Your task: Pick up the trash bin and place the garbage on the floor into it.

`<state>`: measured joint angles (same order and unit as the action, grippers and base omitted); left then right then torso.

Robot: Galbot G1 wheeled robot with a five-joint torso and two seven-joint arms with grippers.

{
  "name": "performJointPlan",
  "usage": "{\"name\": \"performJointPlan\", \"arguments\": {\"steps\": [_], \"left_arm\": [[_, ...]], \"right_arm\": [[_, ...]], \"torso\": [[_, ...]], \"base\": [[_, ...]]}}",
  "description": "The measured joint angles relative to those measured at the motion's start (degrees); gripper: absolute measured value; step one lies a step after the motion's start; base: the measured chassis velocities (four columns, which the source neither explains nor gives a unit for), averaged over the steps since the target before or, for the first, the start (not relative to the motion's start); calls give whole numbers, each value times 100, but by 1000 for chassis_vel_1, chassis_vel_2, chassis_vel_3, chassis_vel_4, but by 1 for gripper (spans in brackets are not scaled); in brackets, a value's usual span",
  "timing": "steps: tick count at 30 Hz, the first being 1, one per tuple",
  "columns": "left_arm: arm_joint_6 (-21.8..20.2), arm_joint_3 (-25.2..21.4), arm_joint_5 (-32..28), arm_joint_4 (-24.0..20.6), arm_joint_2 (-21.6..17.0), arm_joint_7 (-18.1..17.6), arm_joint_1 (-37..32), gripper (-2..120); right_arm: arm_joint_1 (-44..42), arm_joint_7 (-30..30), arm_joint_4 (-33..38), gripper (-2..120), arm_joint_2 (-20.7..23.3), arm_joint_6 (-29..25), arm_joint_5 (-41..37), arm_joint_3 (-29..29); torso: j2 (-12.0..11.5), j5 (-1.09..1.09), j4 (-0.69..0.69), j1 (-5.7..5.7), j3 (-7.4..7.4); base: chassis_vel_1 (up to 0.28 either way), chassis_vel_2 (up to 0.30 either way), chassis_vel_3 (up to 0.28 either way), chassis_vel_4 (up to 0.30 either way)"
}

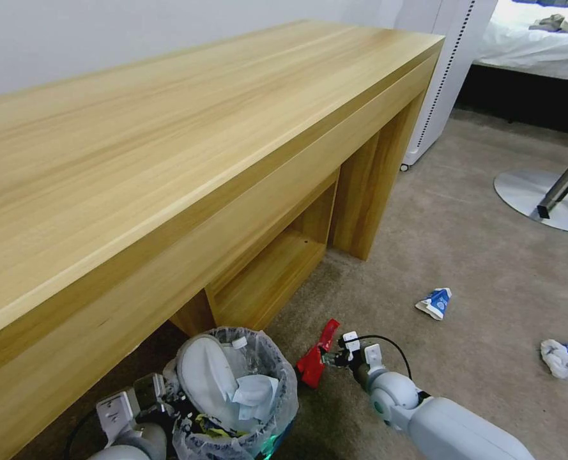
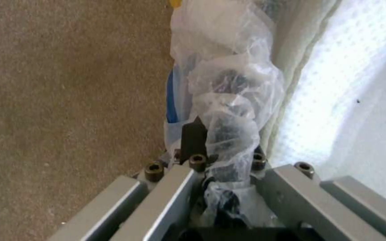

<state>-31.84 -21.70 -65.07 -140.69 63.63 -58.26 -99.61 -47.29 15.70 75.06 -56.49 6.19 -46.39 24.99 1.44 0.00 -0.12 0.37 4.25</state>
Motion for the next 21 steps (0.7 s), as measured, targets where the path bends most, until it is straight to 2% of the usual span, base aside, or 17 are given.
{"name": "performJointPlan", "arguments": {"steps": [12, 21], "left_arm": [[-2, 72, 32, 84, -10, -7, 14, 0], [-6, 181, 165, 146, 32, -4, -9, 0]], "right_arm": [[232, -7, -551, 100, -453, -85, 218, 320], [255, 36, -720, 100, -594, -90, 339, 496]], "torso": [[0, 0, 0, 0, 0], [0, 1, 0, 0, 0]], "base": [[0, 0, 0, 0], [0, 0, 0, 0]]}}
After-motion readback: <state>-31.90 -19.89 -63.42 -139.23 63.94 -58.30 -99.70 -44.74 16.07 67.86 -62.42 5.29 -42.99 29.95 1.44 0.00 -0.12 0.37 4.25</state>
